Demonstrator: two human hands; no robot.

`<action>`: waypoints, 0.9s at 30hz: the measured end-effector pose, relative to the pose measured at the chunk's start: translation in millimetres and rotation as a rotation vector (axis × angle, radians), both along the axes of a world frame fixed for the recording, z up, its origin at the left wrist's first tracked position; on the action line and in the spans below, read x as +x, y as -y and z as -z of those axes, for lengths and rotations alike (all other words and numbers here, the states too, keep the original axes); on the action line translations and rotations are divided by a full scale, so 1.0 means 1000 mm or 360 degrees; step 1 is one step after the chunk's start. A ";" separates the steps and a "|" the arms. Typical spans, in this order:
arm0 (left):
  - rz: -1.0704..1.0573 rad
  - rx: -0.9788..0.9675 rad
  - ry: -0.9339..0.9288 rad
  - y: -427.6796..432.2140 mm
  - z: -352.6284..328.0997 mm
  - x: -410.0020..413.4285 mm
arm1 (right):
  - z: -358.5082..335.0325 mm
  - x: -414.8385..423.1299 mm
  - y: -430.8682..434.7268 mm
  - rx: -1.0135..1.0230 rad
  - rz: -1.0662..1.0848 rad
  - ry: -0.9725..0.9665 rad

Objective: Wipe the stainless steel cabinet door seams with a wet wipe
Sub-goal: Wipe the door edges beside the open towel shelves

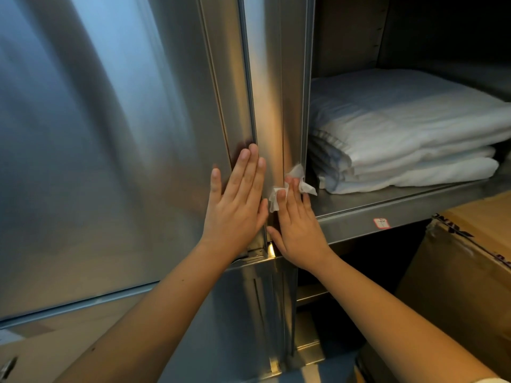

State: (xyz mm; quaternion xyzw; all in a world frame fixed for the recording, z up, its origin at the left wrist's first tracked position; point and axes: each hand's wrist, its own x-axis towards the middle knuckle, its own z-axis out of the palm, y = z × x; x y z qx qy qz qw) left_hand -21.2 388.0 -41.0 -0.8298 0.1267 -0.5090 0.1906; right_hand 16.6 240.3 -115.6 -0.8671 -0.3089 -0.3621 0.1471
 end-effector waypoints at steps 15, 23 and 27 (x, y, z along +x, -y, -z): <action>0.0023 0.0032 -0.0041 -0.002 0.002 -0.004 | 0.019 -0.019 0.007 -0.0250 0.0257 -0.0148; 0.0067 0.0072 -0.0028 -0.004 0.002 -0.006 | 0.041 -0.039 0.010 -0.0427 0.0308 -0.0392; 0.0072 0.0031 -0.0058 -0.002 -0.002 -0.009 | 0.043 -0.038 0.011 -0.0480 0.0335 -0.0379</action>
